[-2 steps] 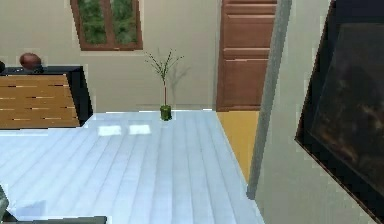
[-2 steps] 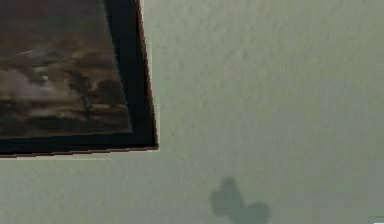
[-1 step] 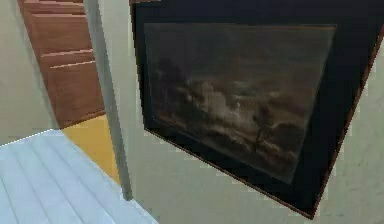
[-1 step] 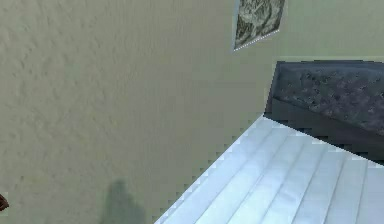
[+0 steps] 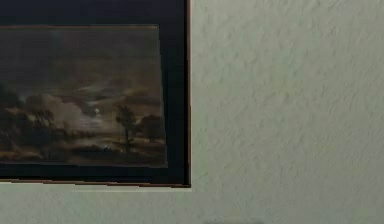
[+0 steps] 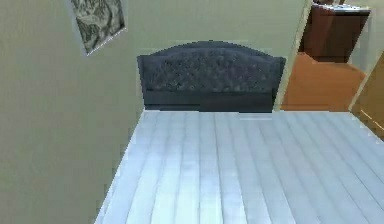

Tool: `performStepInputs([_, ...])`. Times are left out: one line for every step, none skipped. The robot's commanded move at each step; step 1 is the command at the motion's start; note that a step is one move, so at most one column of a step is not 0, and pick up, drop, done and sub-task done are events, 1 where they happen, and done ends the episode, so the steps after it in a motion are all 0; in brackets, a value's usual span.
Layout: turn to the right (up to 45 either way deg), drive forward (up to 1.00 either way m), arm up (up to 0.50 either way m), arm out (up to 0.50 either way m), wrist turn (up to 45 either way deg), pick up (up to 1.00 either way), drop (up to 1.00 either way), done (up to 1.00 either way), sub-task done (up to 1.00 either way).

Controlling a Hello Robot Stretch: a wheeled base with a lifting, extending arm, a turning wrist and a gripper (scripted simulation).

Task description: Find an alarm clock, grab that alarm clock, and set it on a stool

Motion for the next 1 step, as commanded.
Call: performStepInputs([0.0,0.05,0.00,0.00,0.0,0.00,0.00,0.00,0.00])
